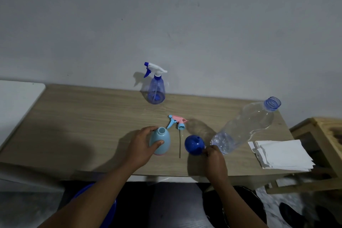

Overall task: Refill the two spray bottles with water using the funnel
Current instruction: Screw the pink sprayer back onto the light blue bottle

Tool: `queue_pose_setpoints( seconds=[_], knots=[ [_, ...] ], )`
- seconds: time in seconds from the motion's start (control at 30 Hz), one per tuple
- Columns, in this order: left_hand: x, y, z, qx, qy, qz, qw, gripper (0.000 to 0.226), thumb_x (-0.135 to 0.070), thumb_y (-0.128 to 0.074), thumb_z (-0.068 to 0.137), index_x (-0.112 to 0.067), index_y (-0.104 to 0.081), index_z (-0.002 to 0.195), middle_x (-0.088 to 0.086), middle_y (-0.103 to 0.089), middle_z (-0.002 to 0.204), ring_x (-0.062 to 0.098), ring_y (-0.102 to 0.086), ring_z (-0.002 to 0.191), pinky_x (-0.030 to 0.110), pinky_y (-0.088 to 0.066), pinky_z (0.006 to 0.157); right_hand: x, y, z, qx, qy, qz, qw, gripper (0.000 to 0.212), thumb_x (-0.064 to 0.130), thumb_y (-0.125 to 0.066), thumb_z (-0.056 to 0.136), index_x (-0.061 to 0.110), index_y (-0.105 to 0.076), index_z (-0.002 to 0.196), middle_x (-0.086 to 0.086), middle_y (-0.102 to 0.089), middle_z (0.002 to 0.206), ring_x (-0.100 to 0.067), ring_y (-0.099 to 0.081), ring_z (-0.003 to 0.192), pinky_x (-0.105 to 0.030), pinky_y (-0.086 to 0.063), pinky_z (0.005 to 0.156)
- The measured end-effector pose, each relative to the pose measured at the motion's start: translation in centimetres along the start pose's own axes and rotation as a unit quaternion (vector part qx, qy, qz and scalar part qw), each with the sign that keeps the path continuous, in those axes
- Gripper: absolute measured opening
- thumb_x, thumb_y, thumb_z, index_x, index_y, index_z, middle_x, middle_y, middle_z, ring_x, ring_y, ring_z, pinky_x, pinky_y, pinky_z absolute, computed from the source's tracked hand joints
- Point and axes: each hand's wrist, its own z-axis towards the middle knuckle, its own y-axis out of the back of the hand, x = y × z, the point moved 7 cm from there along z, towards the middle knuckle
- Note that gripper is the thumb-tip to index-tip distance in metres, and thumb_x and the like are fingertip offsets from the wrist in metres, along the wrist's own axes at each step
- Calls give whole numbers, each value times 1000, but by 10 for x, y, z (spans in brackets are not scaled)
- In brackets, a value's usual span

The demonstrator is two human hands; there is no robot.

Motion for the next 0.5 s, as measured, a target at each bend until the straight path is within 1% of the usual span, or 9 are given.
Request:
queue_pose_setpoints(
  seconds=[0.07,0.13,0.2,0.23,0.3,0.37,0.4,0.5],
  knots=[
    [4,-1,0,0,-1,-8,1000,56,-50,-78,70,-29,-62,120,-15,-65,117,4,-58,108,29,-49,91,6,11,2,-43,-11,67,997,18,9,-48,98,15,-63,92,-1,-59,106,-13,-57,84,-29,-43,71],
    [4,-1,0,-2,-9,-9,1000,58,-57,-73,70,-31,-61,120,-18,-64,118,2,-57,109,30,-50,91,28,25,8,-94,39,82,991,16,11,-53,98,19,-65,104,1,-62,108,-11,-59,87,-28,-48,75],
    [4,-2,0,-2,-16,-7,1000,55,-51,-77,74,-31,-60,122,-18,-63,119,1,-56,110,32,-51,91,53,37,24,-120,71,87,986,20,12,-57,97,14,-68,114,-2,-66,110,-14,-62,93,-30,-52,81],
    [4,-3,0,-2,-19,-6,1000,53,-48,-78,75,-31,-60,122,-18,-62,120,0,-56,111,33,-52,91,65,39,36,-114,76,83,987,21,15,-58,97,12,-68,115,-3,-68,109,-16,-64,95,-32,-53,83],
    [5,-4,-2,-8,-30,-13,999,53,-47,-77,76,-32,-59,123,-21,-60,122,2,-56,112,36,-53,92,84,33,65,-50,56,50,996,23,25,-58,97,15,-69,115,-3,-72,106,-21,-65,97,-38,-51,90],
    [8,-6,-3,-7,-36,-29,999,56,-43,-77,75,-34,-57,126,-23,-57,125,6,-56,115,42,-54,92,93,16,90,46,15,-14,999,27,34,-56,96,24,-64,119,-1,-73,106,-24,-64,103,-38,-40,95],
    [11,-7,-4,-1,-37,-34,999,59,-38,-78,74,-34,-55,128,-23,-55,128,7,-55,117,45,-55,91,95,7,100,85,0,-34,996,30,36,-57,96,25,-62,123,-1,-72,108,-24,-63,106,-39,-38,97],
    [18,-12,-4,7,-42,-50,998,68,-30,-81,71,-33,-52,132,-22,-50,133,10,-52,123,49,-57,88,101,-17,120,152,-21,-35,988,49,34,-64,93,17,-52,137,-9,-65,127,-28,-61,114,-38,-45,96]
  ],
)
